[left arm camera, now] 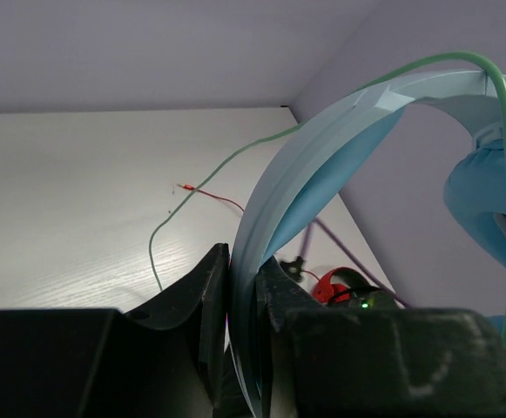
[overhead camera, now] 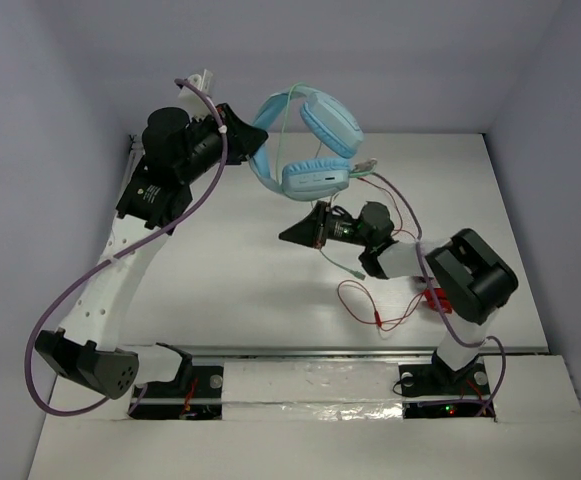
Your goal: Wrap the headphones
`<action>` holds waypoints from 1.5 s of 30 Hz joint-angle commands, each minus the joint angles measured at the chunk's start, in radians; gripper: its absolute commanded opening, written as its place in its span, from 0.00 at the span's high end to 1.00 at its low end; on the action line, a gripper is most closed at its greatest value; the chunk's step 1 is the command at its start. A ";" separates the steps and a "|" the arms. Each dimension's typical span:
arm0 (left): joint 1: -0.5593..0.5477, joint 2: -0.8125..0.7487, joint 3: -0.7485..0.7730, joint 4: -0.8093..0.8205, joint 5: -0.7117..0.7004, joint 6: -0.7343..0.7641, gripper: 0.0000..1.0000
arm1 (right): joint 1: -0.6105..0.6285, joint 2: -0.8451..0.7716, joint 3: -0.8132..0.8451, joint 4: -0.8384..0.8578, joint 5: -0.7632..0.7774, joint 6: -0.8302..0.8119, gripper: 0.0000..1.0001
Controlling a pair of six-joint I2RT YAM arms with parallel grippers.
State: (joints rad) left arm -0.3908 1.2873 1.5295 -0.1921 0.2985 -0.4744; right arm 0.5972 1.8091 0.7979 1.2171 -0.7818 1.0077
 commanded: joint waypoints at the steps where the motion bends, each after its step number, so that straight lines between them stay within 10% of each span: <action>1: 0.000 -0.016 0.061 0.063 0.002 -0.018 1.00 | 0.007 -0.141 0.014 -0.173 0.185 -0.297 1.00; 7: -0.052 -0.017 0.080 0.016 -0.059 0.034 1.00 | -0.100 -0.203 0.037 -0.344 0.300 -0.388 1.00; 10: -0.083 -0.014 0.087 0.002 -0.101 0.057 1.00 | -0.114 -0.157 0.089 -0.381 0.308 -0.418 0.51; 14: -0.105 -0.020 0.093 -0.004 -0.104 0.059 1.00 | -0.123 -0.087 0.144 -0.399 0.332 -0.448 0.31; 45: -0.145 -0.005 0.124 -0.036 -0.087 0.060 1.00 | -0.152 0.433 0.544 -0.168 -0.019 -0.210 0.26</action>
State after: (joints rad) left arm -0.5285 1.2984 1.5742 -0.3153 0.1867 -0.3748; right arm 0.4217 2.2295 1.2789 0.9810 -0.7788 0.7723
